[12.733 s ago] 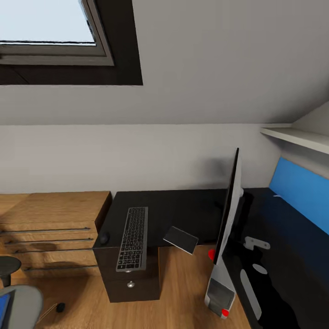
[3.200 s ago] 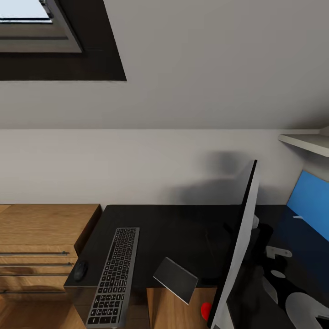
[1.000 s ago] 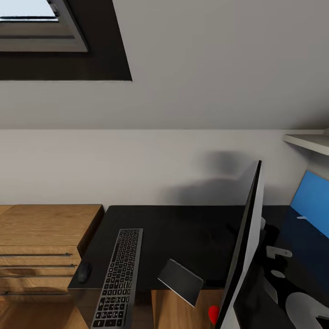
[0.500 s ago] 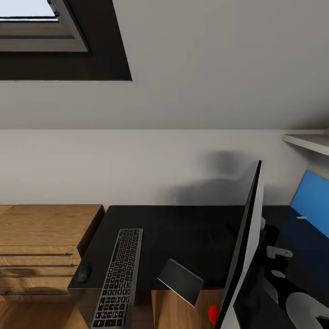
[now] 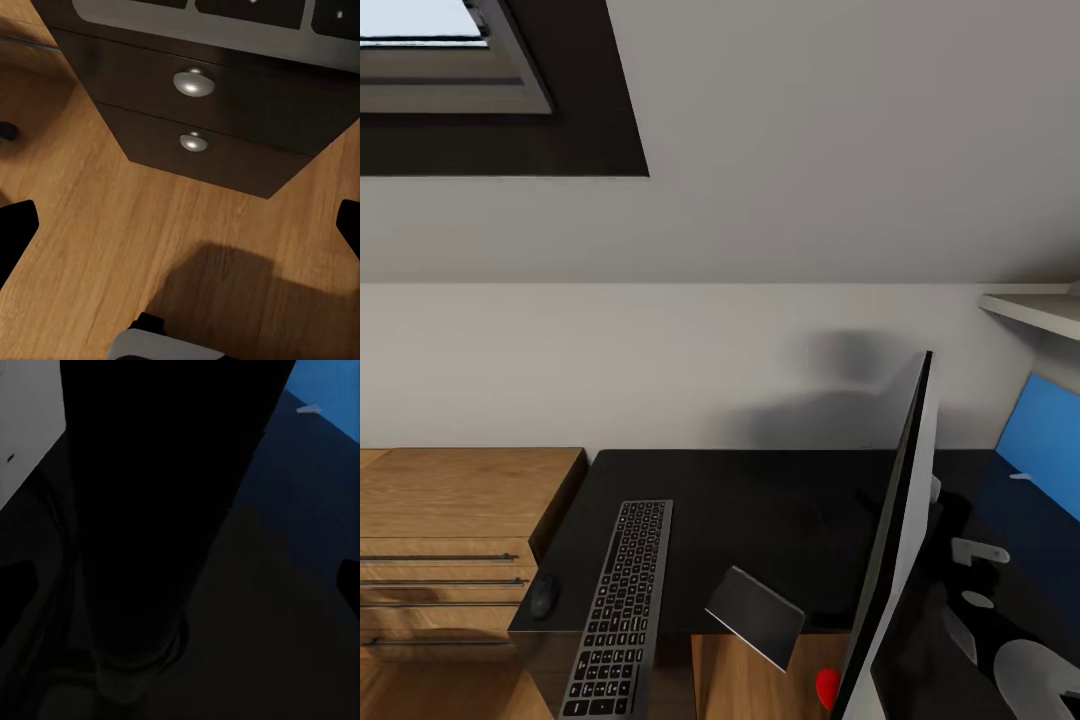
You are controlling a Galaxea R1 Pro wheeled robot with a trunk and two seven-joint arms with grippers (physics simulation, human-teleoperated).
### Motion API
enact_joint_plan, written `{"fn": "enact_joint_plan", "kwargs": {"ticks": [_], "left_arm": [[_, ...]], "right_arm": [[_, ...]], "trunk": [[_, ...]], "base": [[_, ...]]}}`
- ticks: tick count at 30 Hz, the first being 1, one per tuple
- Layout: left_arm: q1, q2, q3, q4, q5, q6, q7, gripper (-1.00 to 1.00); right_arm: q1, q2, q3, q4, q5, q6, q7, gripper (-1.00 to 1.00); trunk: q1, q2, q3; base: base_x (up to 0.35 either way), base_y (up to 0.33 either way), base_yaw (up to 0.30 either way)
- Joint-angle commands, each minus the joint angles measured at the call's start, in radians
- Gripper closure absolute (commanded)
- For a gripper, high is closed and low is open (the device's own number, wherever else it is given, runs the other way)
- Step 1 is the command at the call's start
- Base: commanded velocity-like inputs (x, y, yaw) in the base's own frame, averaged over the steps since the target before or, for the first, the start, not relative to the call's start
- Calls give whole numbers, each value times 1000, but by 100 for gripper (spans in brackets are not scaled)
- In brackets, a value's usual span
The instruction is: In the bedroom, organize the workspace by keeping the computer under the desk, ensuring the monitor is on the desk, placing the keyboard on the desk next to the monitor, placing the mouse on the desk next to the keyboard, moving the folder from the swivel chair onto the desk next to the mouse, stacking the notebook on top of the folder with the pen on top of the notebook, and positioning the swivel chair next to the desk.
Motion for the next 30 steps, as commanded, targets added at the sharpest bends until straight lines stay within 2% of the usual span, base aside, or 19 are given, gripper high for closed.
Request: {"fn": "enact_joint_plan", "kwargs": {"ticks": [1, 30], "left_arm": [[-1, 1, -4, -1, 11, -7, 4, -100], [-1, 1, -5, -1, 11, -5, 3, -100]], "right_arm": [[-1, 0, -4, 1, 2, -4, -1, -100], [-1, 0, -4, 0, 3, -4, 0, -100]], "trunk": [[1, -2, -2], [1, -2, -2]], "base": [[6, 0, 0], [34, 0, 0]]}}
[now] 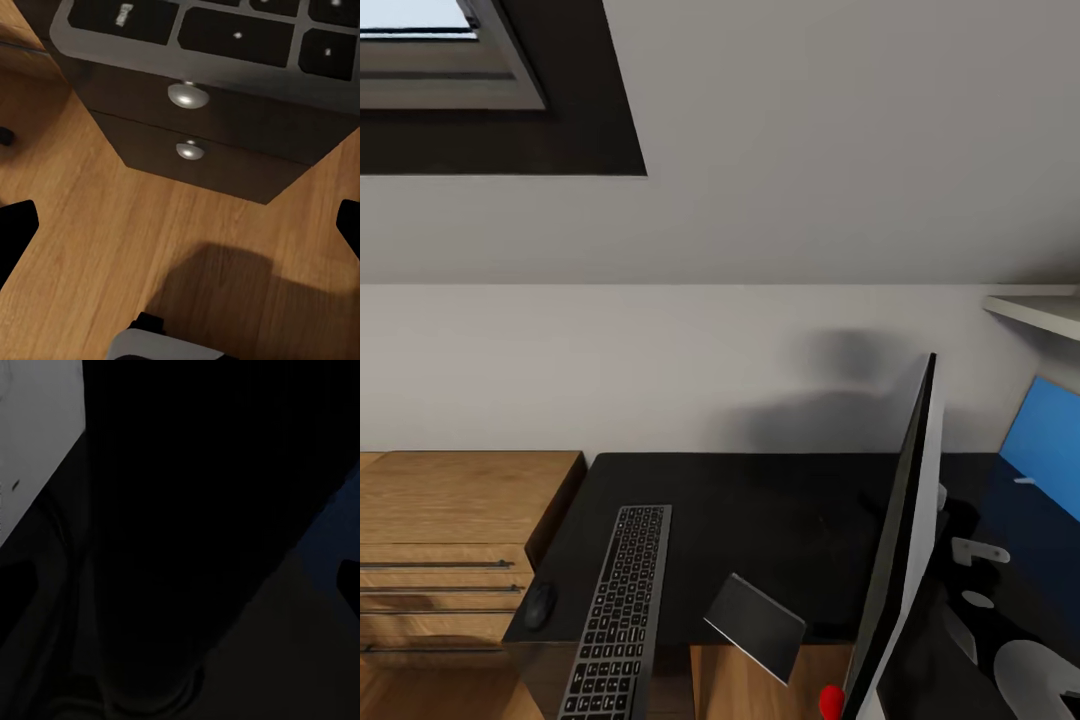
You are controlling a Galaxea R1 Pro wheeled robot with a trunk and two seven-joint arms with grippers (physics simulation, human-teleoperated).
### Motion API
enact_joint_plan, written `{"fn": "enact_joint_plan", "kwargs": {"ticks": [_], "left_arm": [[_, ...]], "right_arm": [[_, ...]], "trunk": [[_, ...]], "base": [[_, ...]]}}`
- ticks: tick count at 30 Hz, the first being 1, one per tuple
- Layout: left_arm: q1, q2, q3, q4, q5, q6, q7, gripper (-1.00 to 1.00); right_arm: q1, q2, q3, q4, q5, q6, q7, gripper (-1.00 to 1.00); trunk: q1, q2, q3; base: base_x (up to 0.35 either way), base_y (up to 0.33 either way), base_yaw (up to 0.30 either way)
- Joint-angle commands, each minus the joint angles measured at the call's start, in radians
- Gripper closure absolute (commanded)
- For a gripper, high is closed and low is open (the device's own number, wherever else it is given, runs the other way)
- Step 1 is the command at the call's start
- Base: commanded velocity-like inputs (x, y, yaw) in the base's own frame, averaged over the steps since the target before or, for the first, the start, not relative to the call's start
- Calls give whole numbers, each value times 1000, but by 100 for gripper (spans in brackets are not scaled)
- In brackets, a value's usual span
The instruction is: In the bedroom, organize the workspace by keeping the computer under the desk, ensuring the monitor is on the desk, placing the keyboard on the desk next to the monitor, placing the mouse on the desk next to the keyboard, moving the folder from the swivel chair onto the desk next to the mouse, stacking the notebook on top of the folder with the pen on top of the notebook, and positioning the swivel chair next to the desk.
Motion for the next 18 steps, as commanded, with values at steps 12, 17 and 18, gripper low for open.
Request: {"fn": "enact_joint_plan", "kwargs": {"ticks": [12, 17, 18], "left_arm": [[0, 0, -4, -1, 11, -6, 4, -100], [0, 1, -4, -1, 11, -6, 4, -100], [0, 0, -4, -1, 11, -6, 4, -100]], "right_arm": [[-1, 0, -4, 1, 2, -4, -1, -100], [-1, -1, -4, 0, 2, -4, -2, -100], [-1, -2, -4, 0, 2, -4, -2, -100]], "trunk": [[1, -2, -2], [1, -2, -2], [1, -2, -2]], "base": [[7, 0, 0], [0, 0, 0], [0, 0, 0]]}}
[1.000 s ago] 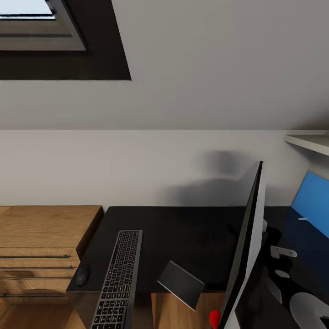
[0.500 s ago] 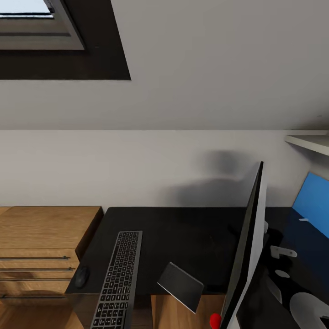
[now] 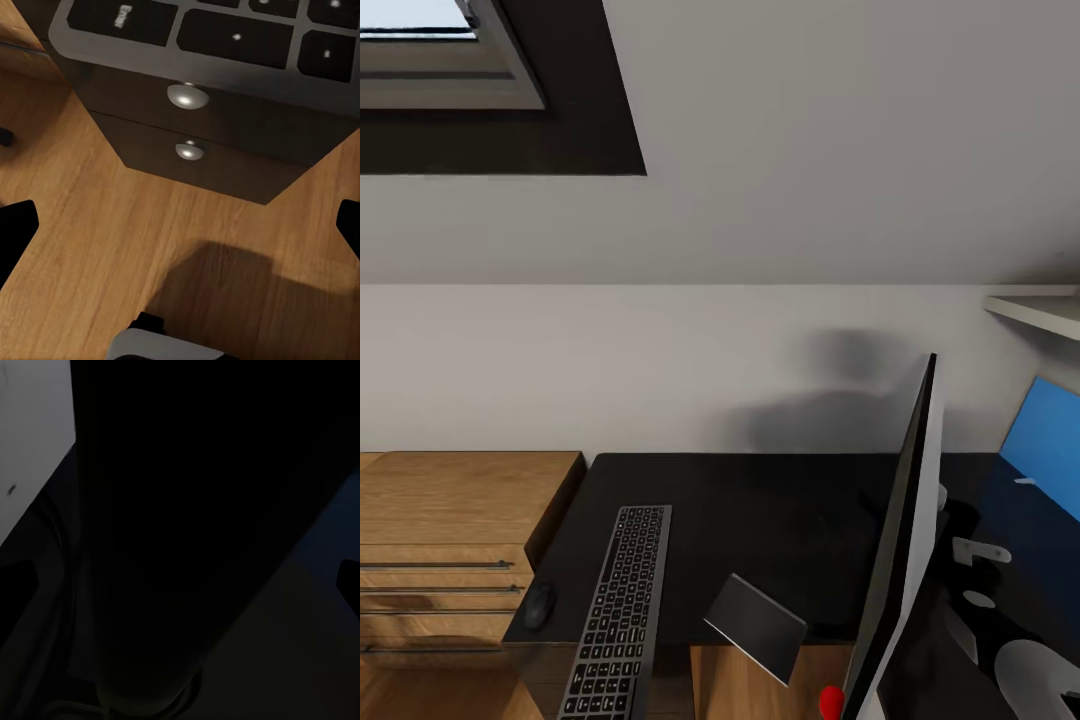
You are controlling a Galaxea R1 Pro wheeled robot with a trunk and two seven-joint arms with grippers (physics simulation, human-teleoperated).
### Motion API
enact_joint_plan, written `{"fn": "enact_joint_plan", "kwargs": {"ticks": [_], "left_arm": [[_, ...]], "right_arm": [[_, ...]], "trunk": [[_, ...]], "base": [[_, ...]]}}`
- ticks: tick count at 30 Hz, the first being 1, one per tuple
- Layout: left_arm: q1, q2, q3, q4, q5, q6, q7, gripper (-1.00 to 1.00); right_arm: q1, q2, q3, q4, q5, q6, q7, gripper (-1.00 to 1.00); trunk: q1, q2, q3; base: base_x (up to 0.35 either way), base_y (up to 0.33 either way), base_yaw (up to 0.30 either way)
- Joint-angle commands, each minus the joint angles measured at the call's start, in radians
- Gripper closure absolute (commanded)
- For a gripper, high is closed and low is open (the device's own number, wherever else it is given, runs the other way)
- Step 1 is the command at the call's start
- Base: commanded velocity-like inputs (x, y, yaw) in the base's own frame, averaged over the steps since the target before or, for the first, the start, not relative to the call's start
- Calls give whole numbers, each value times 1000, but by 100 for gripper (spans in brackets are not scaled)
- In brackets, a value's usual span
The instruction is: In the bedroom, organize the workspace by keeping the computer under the desk, ensuring the monitor is on the desk, placing the keyboard on the desk next to the monitor, placing the mouse on the desk next to the keyboard, moving the folder from the swivel chair onto the desk next to the mouse, stacking the notebook on top of the folder with the pen on top of the notebook, and positioning the swivel chair next to the desk.
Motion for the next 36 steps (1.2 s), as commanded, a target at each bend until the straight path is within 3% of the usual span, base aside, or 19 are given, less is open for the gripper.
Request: {"fn": "enact_joint_plan", "kwargs": {"ticks": [1, 36], "left_arm": [[-1, 1, -4, -1, 11, -7, 4, -100], [-1, 0, -5, 1, 11, -7, 4, -100]], "right_arm": [[-1, -1, -4, 1, 2, -4, -1, -100], [-1, -4, -5, -3, 2, -4, -4, -100]], "trunk": [[1, -2, -2], [1, -2, -2]], "base": [[0, 0, 0], [0, 0, 0]]}}
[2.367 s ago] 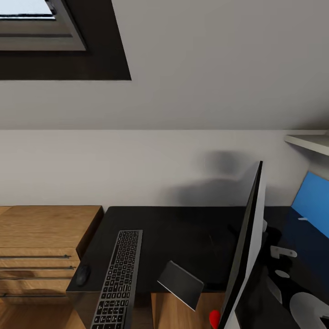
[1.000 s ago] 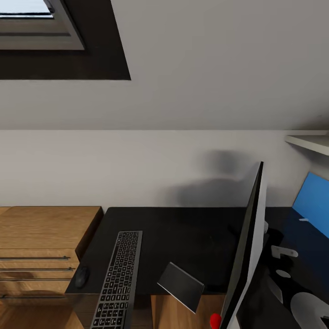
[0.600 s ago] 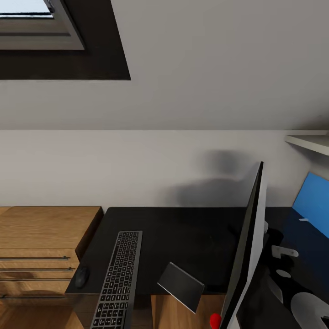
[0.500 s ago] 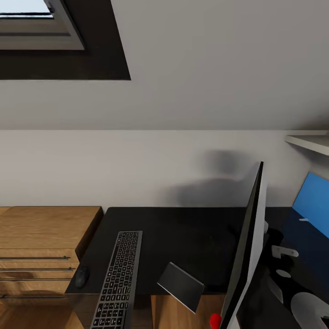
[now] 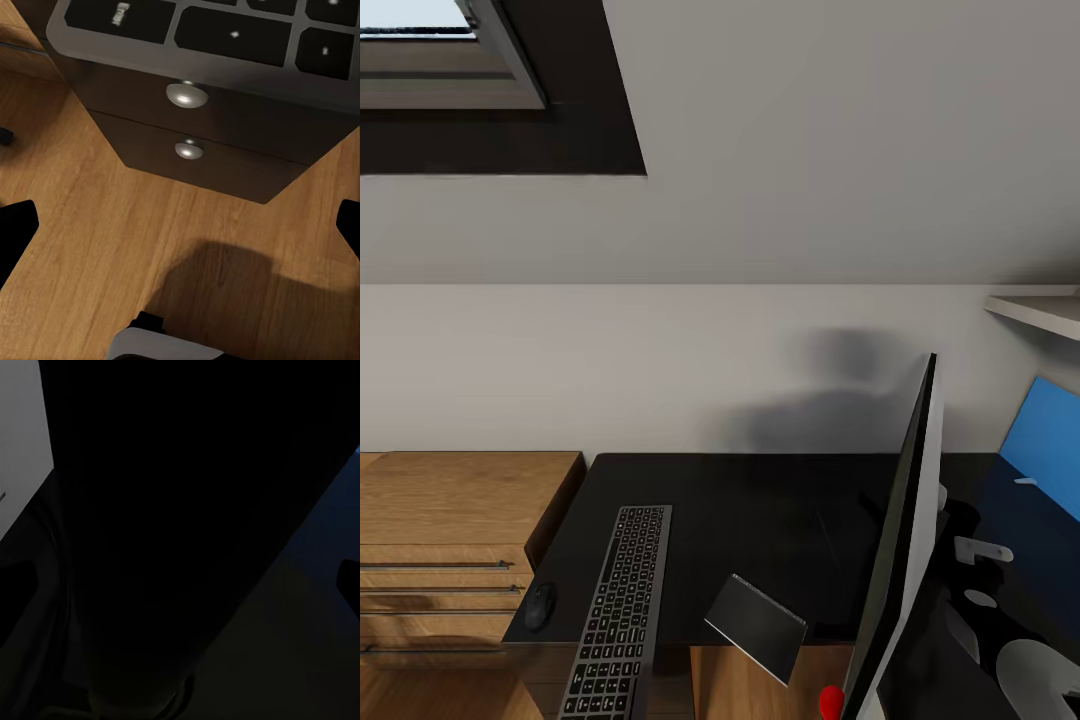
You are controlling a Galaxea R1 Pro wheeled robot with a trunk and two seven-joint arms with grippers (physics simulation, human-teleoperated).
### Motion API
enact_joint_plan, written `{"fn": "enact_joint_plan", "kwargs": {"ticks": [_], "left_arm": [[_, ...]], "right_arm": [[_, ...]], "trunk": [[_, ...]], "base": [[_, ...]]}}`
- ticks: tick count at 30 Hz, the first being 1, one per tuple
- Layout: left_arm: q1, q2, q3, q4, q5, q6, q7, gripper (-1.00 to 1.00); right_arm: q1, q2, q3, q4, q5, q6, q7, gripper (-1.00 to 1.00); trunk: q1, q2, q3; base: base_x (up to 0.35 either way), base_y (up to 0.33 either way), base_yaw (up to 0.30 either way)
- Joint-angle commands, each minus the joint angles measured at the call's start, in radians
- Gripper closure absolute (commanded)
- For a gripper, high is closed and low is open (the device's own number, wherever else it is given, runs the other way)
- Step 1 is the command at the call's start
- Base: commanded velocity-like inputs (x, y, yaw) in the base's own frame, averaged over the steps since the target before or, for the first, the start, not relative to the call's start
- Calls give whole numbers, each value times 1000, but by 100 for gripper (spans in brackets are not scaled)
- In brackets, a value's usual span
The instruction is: In the bedroom, organize the workspace by keeping the computer under the desk, ensuring the monitor is on the desk, placing the keyboard on the desk next to the monitor, placing the mouse on the desk next to the keyboard, moving the folder from the swivel chair onto the desk next to the mouse, stacking the notebook on top of the folder with the pen on top of the notebook, and positioning the swivel chair next to the desk.
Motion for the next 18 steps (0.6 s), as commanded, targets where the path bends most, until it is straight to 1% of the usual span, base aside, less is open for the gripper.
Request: {"fn": "enact_joint_plan", "kwargs": {"ticks": [1, 2, 3, 18], "left_arm": [[-1, 0, -4, -1, 11, -7, 4, -100], [-1, 0, -4, -1, 11, -7, 4, -100], [-1, 0, -4, -1, 11, -7, 4, -100], [-1, 1, -4, -1, 11, -8, 4, -100]], "right_arm": [[-1, 0, -3, 1, 2, -4, -1, -100], [-1, 0, -3, 1, 2, -4, -1, -100], [-1, 0, -3, 1, 2, -4, -1, 100], [0, 0, -3, -5, 2, -13, -1, 100]], "trunk": [[1, -2, -2], [1, -2, -2], [1, -2, -2], [1, -2, -2]], "base": [[0, 0, 0], [0, 0, 0], [0, 0, 0], [0, 0, 0]]}}
